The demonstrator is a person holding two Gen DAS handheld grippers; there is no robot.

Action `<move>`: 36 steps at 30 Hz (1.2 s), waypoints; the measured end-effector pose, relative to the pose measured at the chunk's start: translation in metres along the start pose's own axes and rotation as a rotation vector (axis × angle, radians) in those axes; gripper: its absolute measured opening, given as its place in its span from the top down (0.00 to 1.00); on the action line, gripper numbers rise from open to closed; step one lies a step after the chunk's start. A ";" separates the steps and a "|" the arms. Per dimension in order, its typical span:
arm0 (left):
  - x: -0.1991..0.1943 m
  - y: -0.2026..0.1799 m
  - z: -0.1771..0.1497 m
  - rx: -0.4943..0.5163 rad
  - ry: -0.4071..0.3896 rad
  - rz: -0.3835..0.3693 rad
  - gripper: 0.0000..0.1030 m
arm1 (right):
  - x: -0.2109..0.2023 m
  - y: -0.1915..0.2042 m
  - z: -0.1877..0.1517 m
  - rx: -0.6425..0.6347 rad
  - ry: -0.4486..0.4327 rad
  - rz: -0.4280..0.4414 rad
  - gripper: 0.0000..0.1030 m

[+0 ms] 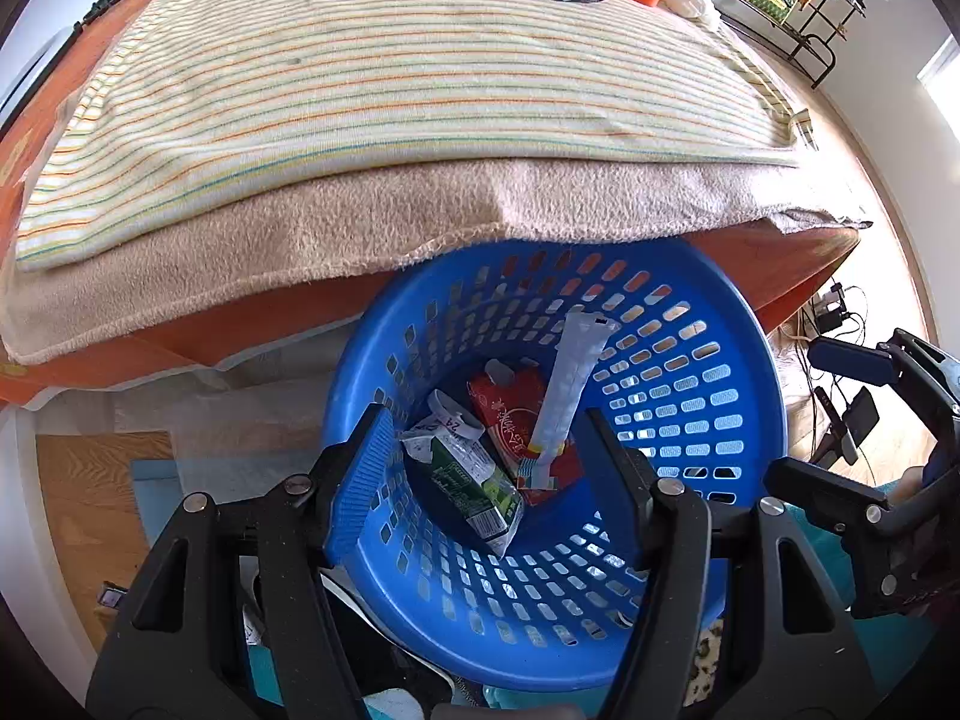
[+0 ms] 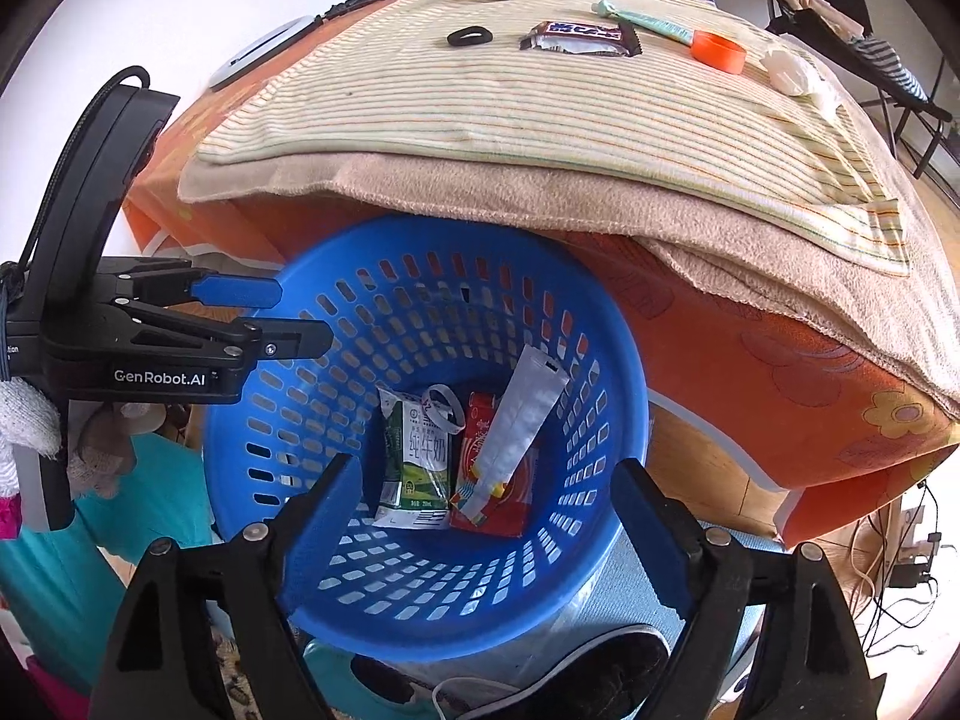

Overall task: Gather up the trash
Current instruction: 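Move both tools back over towel toward chocolate bar and black band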

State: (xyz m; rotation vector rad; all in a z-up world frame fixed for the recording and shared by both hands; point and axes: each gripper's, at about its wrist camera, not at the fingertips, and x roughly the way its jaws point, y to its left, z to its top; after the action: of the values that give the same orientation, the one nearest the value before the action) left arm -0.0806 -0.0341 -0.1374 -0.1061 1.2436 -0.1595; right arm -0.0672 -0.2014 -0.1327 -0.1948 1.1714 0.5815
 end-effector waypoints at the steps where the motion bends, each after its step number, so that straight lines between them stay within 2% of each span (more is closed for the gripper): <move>1: -0.003 -0.001 0.002 0.000 -0.007 -0.005 0.37 | -0.003 -0.002 0.001 0.009 -0.009 0.005 0.16; 13: -0.033 -0.002 0.035 -0.013 -0.077 -0.030 0.37 | -0.025 -0.007 0.029 0.054 -0.120 0.007 0.15; 19: -0.045 0.003 0.055 -0.024 -0.109 -0.029 0.37 | -0.034 -0.012 0.041 0.076 -0.152 -0.001 0.11; 36: -0.063 0.025 0.128 -0.032 -0.199 0.032 0.37 | -0.040 -0.028 0.084 0.133 -0.234 -0.043 0.08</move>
State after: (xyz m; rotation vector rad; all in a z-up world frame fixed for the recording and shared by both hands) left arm 0.0229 0.0006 -0.0415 -0.1267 1.0486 -0.0990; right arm 0.0047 -0.2016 -0.0676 -0.0370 0.9726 0.4735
